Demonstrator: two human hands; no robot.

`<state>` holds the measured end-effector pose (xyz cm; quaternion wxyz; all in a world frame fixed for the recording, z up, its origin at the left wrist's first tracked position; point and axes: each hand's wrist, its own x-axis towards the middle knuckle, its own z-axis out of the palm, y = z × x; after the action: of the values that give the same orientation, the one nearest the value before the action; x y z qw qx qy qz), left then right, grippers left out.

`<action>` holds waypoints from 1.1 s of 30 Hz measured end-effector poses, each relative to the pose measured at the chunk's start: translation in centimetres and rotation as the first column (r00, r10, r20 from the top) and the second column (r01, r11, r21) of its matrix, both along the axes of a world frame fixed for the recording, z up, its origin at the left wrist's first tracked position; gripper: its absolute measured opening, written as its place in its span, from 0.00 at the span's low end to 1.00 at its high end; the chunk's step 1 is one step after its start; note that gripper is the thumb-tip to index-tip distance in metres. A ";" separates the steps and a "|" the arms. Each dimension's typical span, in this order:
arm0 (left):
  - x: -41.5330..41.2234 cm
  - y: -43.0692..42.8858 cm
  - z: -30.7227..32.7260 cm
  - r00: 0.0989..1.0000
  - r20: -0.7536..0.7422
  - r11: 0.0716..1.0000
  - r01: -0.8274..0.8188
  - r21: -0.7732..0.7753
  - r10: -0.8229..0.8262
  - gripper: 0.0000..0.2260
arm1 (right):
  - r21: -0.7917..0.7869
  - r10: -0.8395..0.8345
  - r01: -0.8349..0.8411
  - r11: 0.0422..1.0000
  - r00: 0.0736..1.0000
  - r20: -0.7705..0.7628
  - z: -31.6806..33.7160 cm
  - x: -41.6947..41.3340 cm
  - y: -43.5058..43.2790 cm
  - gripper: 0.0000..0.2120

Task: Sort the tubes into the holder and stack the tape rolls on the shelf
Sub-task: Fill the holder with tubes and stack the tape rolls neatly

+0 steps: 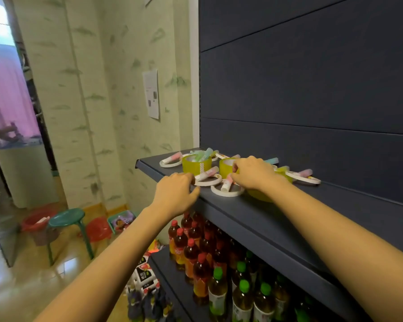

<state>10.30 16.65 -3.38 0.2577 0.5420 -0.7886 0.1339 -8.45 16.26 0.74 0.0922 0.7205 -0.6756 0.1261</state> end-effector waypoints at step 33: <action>-6.3 -11.7 5.1 0.707 -0.420 0.789 0.613 -0.038 -0.569 0.08 | -0.076 -0.455 0.547 0.834 0.758 0.468 3.1 -4.0 4.5 0.10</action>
<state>4.00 4.91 1.74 0.4177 0.2885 -0.8540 -0.1138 -12.46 20.78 3.81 0.0458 0.4524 -0.8303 0.3223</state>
